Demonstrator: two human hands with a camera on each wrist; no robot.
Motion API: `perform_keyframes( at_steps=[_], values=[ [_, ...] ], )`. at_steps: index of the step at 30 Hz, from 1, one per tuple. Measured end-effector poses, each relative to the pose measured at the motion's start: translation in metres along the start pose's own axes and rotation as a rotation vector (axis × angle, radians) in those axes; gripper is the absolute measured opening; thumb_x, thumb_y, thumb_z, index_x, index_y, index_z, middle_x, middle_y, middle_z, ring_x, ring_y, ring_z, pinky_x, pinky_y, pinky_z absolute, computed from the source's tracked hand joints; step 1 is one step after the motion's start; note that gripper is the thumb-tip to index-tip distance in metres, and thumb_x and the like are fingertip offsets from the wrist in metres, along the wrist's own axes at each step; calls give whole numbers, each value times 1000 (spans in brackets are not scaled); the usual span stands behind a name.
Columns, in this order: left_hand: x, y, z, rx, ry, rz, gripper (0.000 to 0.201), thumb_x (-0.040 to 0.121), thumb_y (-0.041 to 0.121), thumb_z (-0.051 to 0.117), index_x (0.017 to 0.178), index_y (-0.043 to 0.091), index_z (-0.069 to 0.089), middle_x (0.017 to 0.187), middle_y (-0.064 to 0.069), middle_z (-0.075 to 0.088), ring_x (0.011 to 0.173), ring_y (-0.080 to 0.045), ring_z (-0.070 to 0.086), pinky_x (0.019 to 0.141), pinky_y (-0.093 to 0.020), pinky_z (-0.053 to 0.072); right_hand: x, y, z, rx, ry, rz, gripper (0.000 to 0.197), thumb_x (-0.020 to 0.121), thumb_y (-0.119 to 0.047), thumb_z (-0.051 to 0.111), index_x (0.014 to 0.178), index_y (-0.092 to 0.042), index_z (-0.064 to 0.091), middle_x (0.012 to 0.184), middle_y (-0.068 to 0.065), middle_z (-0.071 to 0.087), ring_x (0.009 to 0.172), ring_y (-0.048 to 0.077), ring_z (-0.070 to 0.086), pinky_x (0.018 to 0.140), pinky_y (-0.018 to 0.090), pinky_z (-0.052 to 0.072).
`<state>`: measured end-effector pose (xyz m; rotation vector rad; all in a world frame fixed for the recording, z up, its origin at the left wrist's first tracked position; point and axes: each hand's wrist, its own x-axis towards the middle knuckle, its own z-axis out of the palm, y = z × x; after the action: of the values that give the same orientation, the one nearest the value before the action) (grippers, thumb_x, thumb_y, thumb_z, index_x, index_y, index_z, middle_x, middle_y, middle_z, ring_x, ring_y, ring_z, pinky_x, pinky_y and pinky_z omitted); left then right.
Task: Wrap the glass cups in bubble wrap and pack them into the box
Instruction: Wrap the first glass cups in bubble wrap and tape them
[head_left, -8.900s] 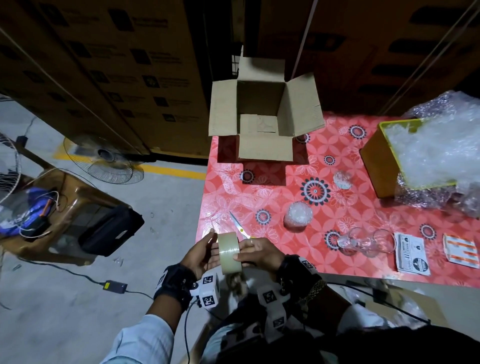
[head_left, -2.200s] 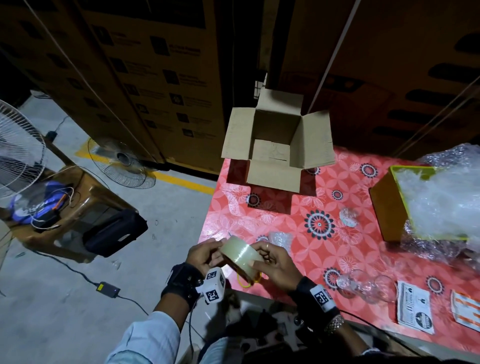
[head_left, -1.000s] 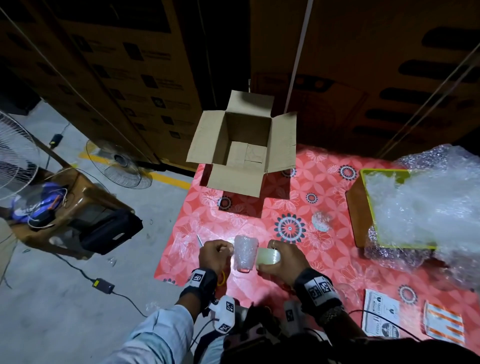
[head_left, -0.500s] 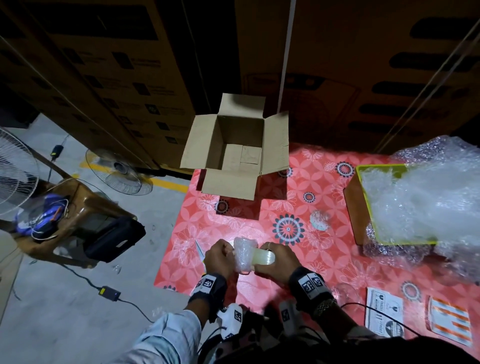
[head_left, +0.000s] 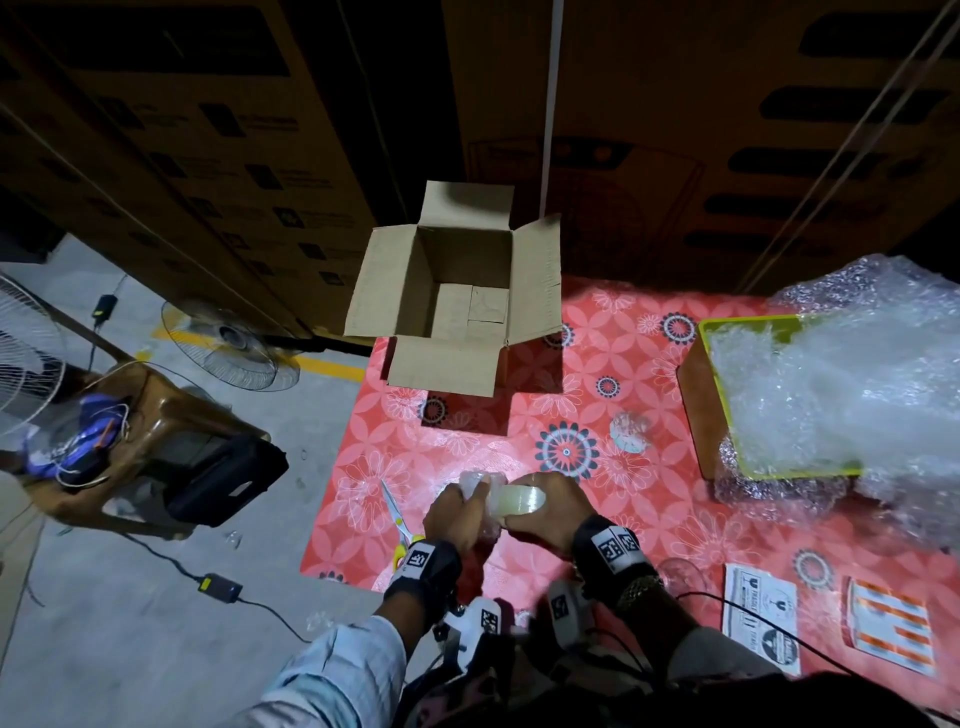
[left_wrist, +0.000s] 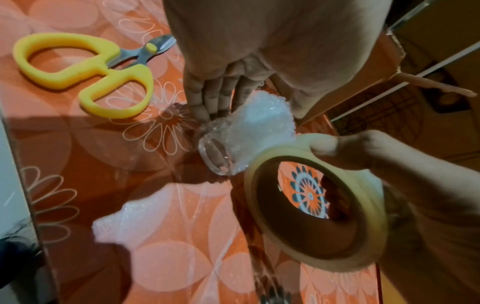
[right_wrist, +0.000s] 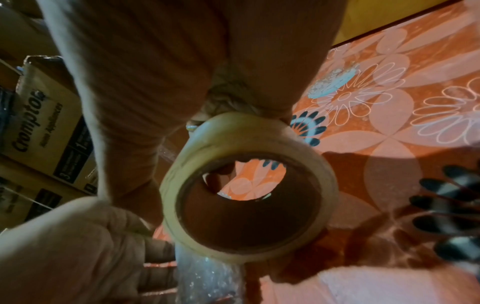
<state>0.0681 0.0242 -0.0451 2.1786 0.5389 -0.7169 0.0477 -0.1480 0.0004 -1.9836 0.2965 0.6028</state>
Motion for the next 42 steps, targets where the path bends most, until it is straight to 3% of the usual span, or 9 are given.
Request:
perform_keyframes(
  at_steps=[4, 8, 12, 17, 24, 29, 34, 39, 42],
  values=[
    [-3, -8, 10, -396, -119, -31, 67, 86, 75, 58, 102, 12, 73, 92, -12, 76, 78, -30, 70, 75, -41, 58, -4, -9, -9, 126, -9, -20, 37, 63, -12, 87, 98, -17, 75, 81, 10, 75, 64, 22, 72, 54, 44, 61],
    [-13, -7, 9, -845, -230, 6, 73, 89, 69, 66, 114, 1, 73, 91, -30, 69, 72, -33, 64, 63, -39, 49, -13, -23, -14, 226, -31, -60, 40, 66, -8, 88, 101, -21, 73, 90, 16, 74, 69, 30, 72, 60, 56, 61],
    [-16, 4, -12, -701, -92, 109, 72, 86, 76, 64, 100, 6, 75, 87, -28, 72, 71, -37, 68, 68, -48, 55, -23, -31, -16, 303, -68, -95, 54, 60, -19, 98, 107, -26, 73, 100, 9, 71, 87, 31, 74, 63, 53, 63],
    [-16, 20, -43, -600, -37, 154, 74, 80, 71, 64, 90, -2, 73, 73, -14, 73, 66, -27, 69, 60, -33, 53, -30, -36, -15, 52, -68, -251, 61, 66, -29, 95, 114, -44, 59, 104, -5, 70, 85, 21, 71, 67, 36, 62],
    [-27, 31, -56, -780, -143, 149, 58, 99, 49, 60, 95, -7, 72, 81, -23, 73, 65, -29, 71, 53, -31, 56, -39, -69, -3, -401, 85, -371, 59, 80, -40, 80, 132, -23, 59, 107, 2, 71, 91, 21, 64, 73, 27, 46],
    [-13, 26, -80, -873, -294, 231, 73, 94, 64, 59, 120, -3, 68, 104, -33, 72, 88, -44, 69, 82, -56, 57, -40, -64, -11, -567, 207, -166, 43, 77, -43, 71, 116, -26, 65, 101, -3, 71, 89, 20, 67, 77, 33, 57],
    [-2, 24, -86, -1019, -590, 107, 81, 90, 69, 63, 135, 3, 60, 96, -23, 61, 59, -17, 56, 45, -23, 46, -42, -64, -2, -476, 251, -179, 57, 75, -48, 74, 127, -26, 63, 114, -3, 71, 93, 16, 65, 77, 29, 53],
    [-7, 18, -87, -1108, -756, 20, 79, 60, 28, 102, 115, -3, 55, 86, -13, 61, 52, -9, 53, 43, -17, 44, -44, -69, -2, -476, 250, -173, 54, 76, -45, 77, 124, -24, 64, 116, -1, 69, 96, 18, 63, 80, 32, 53],
    [-7, 17, -87, -1108, -668, 2, 73, 75, 24, 94, 127, -10, 57, 101, -23, 63, 65, -17, 66, 53, -22, 55, -44, -70, 1, -472, 236, -178, 57, 78, -44, 78, 128, -21, 63, 120, -1, 68, 98, 16, 61, 81, 27, 51]
  ],
)
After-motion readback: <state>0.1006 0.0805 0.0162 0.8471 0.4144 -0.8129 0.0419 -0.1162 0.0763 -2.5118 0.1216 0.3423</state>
